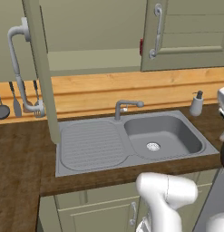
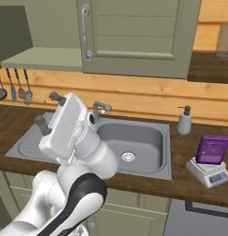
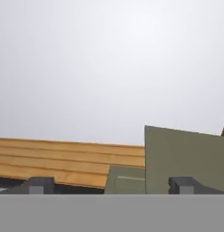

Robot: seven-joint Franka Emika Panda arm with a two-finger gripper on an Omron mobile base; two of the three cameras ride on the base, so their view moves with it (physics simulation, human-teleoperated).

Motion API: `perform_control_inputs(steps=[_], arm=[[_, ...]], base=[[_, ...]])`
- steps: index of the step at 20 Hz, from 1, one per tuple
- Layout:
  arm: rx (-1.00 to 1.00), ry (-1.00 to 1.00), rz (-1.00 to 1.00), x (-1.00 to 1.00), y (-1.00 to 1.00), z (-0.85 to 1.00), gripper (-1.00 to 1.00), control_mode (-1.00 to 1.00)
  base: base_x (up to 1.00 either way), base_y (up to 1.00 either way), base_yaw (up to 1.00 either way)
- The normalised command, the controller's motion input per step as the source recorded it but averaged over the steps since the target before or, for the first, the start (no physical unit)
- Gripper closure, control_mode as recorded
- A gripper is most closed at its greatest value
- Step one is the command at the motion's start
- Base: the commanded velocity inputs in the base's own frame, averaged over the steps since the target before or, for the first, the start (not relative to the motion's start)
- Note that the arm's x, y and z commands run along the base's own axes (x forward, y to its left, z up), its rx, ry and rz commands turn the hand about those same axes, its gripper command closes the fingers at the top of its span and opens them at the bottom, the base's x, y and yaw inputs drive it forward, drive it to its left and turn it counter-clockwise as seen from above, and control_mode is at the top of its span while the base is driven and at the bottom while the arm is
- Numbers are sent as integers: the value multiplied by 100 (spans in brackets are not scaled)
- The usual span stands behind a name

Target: Pick the cereal and place it on the digital scale for weighing, and close the cabinet.

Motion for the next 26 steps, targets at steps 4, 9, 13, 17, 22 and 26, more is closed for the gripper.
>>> perform_control_inputs(steps=[4,9,13,17,22,26], arm=[[-17,6,0,-100,1,56,-100,-100],[-15,-4,-9,-100,45,13,-100,-100],[0,-24,-28,-100,100,-39,-100,-100],[10,-33,-34,-100,100,-52,-100,-100],[12,-32,-29,-100,100,-61,-100,-100],[5,-18,-17,-88,100,-86,-100,-100]], base=[[0,0,0],[0,0,0],[0,0,0],[0,0,0],[0,0,0],[0,0,0]])
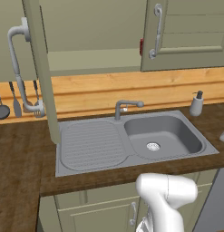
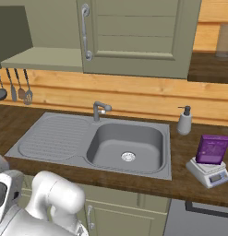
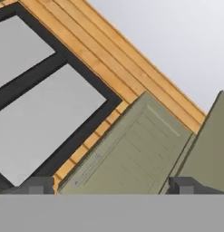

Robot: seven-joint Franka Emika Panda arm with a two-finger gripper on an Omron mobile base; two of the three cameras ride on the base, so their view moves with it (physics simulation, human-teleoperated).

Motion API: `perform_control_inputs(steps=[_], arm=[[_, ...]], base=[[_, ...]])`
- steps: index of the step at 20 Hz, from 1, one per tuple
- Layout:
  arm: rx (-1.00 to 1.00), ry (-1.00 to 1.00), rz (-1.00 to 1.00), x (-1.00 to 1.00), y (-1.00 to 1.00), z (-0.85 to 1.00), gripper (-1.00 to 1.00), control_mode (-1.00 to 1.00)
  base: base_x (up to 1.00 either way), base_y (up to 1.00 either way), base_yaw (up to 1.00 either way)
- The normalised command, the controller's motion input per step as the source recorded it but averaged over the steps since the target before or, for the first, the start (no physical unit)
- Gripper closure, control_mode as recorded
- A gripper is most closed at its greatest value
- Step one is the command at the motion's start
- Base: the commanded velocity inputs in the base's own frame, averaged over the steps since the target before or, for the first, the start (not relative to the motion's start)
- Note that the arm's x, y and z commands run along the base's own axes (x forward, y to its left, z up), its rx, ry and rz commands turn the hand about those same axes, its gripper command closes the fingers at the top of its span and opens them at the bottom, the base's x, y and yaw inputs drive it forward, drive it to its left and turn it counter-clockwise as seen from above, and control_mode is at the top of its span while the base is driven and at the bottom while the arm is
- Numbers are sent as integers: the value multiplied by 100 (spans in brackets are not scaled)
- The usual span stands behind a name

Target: Pick the cereal and place it on the digital scale for weighing, and close the cabinet.

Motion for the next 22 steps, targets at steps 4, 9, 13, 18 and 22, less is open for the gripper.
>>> perform_control_inputs(steps=[4,9,13,18,22], arm=[[1,0,-14,-37,100,-88,-100,-100],[0,0,-21,0,100,-98,-100,-100],[3,0,-26,0,100,-85,-100,-100],[11,-2,-30,-4,100,-72,-100,-100],[17,-11,-35,-21,100,-81,-100,-100]], base=[[0,0,0],[0,0,0],[0,0,0],[0,0,0],[0,0,0]])
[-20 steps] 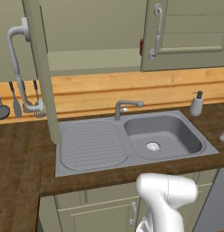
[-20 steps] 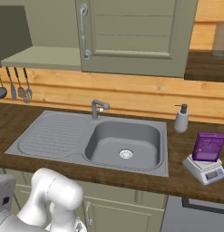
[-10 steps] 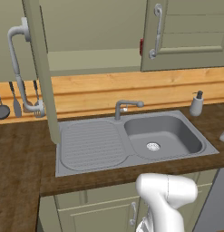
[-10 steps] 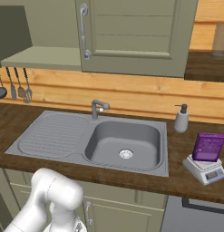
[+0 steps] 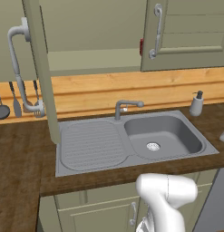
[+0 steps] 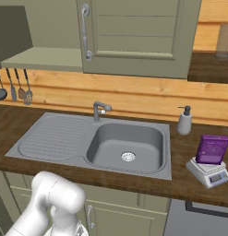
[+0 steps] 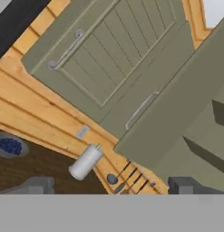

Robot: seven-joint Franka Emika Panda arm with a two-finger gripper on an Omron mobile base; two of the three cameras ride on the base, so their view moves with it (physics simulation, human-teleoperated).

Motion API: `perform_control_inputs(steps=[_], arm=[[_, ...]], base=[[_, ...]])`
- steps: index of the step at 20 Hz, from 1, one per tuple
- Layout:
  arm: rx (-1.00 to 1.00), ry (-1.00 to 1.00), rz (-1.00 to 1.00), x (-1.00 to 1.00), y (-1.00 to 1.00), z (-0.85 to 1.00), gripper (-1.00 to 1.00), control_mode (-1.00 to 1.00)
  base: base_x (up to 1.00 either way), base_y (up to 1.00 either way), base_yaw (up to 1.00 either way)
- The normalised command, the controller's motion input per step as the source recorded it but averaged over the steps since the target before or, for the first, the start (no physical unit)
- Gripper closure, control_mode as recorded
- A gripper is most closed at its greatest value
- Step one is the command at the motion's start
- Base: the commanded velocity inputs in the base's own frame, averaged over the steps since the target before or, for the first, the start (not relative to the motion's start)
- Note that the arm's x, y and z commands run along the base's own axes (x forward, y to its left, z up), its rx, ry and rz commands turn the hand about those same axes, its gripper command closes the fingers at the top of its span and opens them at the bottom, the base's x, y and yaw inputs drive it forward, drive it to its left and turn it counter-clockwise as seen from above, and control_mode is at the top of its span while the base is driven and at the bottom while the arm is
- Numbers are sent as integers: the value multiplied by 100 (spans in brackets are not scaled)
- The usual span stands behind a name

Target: Pick the cereal and place it on the digital scale for weighing, and close the cabinet.

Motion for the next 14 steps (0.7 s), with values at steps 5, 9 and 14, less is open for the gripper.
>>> perform_control_inputs(steps=[5,9,14], arm=[[22,-2,-42,-4,100,-79,-100,-100],[8,-1,-38,30,100,-18,-100,-100],[7,0,-38,62,100,-12,-100,-100]], base=[[0,0,0],[0,0,0],[0,0,0]])
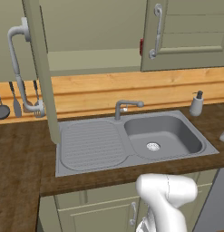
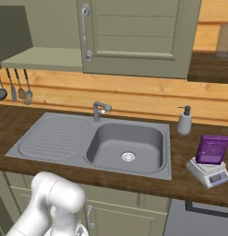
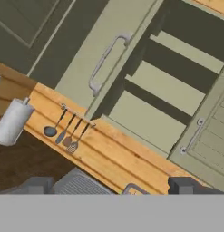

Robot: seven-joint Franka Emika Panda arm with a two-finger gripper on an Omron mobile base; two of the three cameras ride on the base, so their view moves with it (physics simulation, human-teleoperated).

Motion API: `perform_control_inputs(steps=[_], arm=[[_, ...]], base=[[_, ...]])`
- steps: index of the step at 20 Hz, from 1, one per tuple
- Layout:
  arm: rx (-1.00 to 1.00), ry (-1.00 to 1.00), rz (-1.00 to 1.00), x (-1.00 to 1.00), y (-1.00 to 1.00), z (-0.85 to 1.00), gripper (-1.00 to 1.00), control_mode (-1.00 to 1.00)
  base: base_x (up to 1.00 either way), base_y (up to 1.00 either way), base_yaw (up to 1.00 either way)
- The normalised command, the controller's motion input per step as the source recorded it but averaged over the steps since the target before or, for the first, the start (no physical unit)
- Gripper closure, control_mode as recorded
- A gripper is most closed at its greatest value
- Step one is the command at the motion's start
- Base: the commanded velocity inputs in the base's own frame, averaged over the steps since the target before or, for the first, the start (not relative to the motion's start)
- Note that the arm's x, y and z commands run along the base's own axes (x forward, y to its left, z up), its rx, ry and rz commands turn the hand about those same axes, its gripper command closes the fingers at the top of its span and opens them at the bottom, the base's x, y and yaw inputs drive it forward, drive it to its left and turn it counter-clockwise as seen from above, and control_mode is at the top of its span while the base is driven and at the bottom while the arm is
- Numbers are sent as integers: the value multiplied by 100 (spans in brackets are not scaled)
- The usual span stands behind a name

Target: Pick the cereal and place it on the digital scale for weighing, and close the cabinet.

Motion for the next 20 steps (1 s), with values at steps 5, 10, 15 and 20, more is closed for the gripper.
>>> perform_control_inputs(steps=[5,10,15,20], arm=[[15,-5,-34,96,99,-64,-100,-100],[24,-17,-31,100,66,-65,-100,-100],[10,-10,-23,100,21,-1,-100,-100],[2,-2,-15,65,58,-6,-100,-100]], base=[[0,0,0],[0,0,0],[0,0,0],[0,0,0]])
